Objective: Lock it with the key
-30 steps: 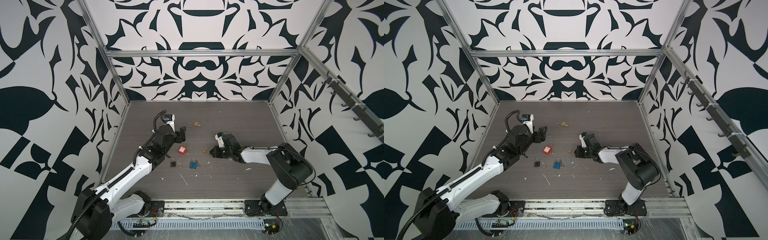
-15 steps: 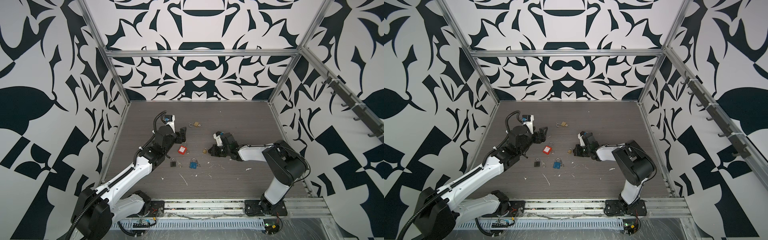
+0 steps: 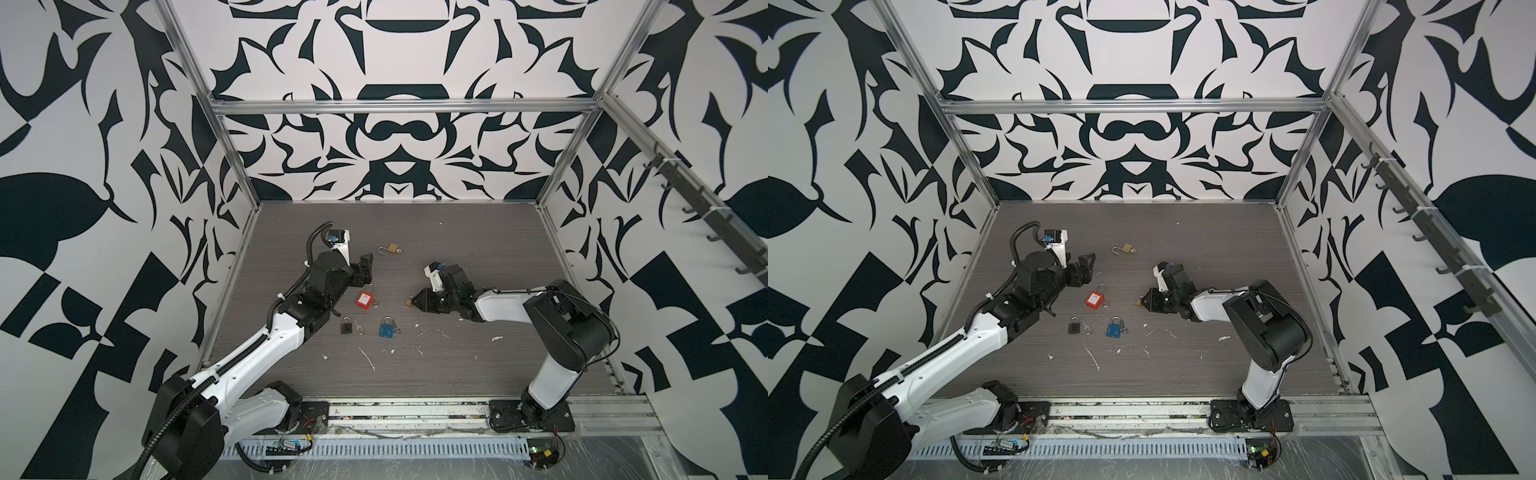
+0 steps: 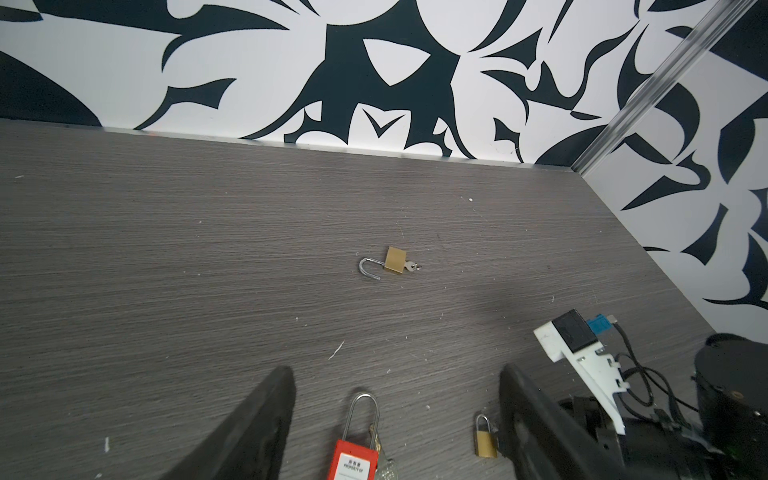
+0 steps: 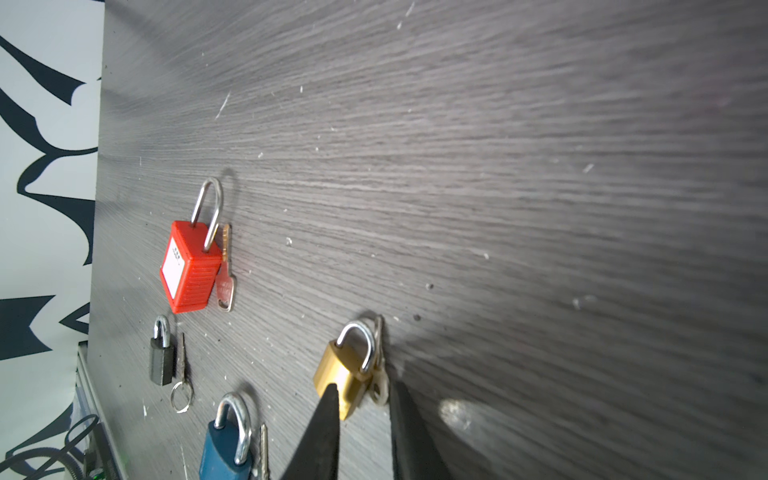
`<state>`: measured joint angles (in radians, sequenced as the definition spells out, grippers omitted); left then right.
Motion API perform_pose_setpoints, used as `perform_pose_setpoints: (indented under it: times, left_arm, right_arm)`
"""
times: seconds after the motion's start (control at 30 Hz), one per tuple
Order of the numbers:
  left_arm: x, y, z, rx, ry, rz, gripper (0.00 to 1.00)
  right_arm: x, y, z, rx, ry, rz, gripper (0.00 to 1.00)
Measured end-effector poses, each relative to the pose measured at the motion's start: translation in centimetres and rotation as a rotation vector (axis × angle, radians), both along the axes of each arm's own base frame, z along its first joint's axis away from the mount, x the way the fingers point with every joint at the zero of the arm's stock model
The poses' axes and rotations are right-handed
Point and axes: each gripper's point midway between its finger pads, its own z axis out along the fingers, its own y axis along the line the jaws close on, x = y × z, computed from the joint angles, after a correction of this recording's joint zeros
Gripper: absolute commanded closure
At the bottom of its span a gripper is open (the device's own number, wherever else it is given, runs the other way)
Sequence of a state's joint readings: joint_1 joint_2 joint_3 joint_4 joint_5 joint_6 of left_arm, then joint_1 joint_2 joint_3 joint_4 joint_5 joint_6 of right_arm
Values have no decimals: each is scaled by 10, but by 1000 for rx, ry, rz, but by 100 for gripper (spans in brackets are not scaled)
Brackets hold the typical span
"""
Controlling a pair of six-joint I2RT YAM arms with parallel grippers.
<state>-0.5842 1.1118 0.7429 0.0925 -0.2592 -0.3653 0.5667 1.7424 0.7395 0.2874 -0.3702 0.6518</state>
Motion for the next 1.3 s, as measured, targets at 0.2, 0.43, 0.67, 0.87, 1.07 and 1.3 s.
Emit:
perform_pose_setpoints:
  times: [0.2,0.43,0.67,0.87,1.07,1.3]
  left_arm:
    - [0,0,0,-2,1,-1,20]
    - [1,7,-5,-3,25,45,1]
    - [5,33,-19,-29,117,172,1]
    - [20,77,-42,-134,302,364,1]
    - [23,94,-68,-193,497,458,0]
    - [18,91,-78,-194,590,452,0]
  right_arm:
    - [0,-5,2,-24,-6,-15,68]
    - [5,-25,33,-126,-95,-72,57]
    - [24,-37,98,-192,-365,-95,41]
    - [41,-33,121,-265,-592,-13,26]
    - [87,0,122,-313,-578,121,24]
    - [150,34,126,-248,-546,213,20]
